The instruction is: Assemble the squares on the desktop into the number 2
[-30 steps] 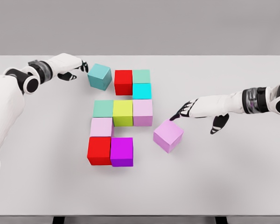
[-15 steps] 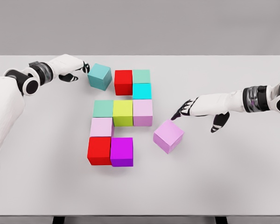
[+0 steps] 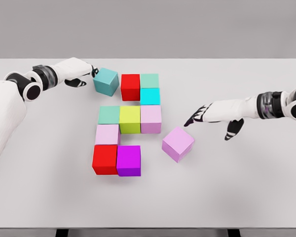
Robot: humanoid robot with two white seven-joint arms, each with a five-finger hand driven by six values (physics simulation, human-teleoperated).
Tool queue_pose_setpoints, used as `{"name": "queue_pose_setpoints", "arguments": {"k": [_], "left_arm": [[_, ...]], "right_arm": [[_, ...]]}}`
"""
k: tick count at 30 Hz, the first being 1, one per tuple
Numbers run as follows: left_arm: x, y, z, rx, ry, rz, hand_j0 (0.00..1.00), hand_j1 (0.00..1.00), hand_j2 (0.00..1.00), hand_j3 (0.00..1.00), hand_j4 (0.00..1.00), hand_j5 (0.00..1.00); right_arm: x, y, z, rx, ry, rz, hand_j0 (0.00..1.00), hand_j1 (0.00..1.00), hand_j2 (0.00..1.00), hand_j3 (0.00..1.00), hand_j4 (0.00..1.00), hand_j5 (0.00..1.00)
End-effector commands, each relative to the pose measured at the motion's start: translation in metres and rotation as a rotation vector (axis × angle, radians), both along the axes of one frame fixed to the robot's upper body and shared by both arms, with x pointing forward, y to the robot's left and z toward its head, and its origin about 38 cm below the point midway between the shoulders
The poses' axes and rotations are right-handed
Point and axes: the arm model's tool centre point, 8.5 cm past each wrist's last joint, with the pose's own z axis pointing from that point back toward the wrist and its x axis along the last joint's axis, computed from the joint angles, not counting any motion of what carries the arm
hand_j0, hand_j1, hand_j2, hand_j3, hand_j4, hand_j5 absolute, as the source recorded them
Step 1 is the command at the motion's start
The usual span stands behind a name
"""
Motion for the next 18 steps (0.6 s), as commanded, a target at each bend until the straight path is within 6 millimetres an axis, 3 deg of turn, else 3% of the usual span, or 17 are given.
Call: {"name": "queue_pose_setpoints", "arguments": {"k": [1, 18], "left_arm": [[-0.001, -0.001, 0.002, -0.005, -0.003, -0.018, 0.63, 0.63, 0.63, 0.63, 0.63, 0.63], [-0.006, -0.001, -0.004, -0.005, 0.011, -0.062, 0.62, 0.62, 0.62, 0.62, 0.62, 0.62]], "right_arm": [[-0.001, 0.003, -0.003, 0.002, 0.009, 0.005, 1.00, 1.00, 1.00, 1.00, 1.00, 1.00], [-0.009, 0.018, -0.005, 0.002, 0.008, 0.066, 1.00, 1.00, 1.00, 1.00, 1.00, 1.00]]}}
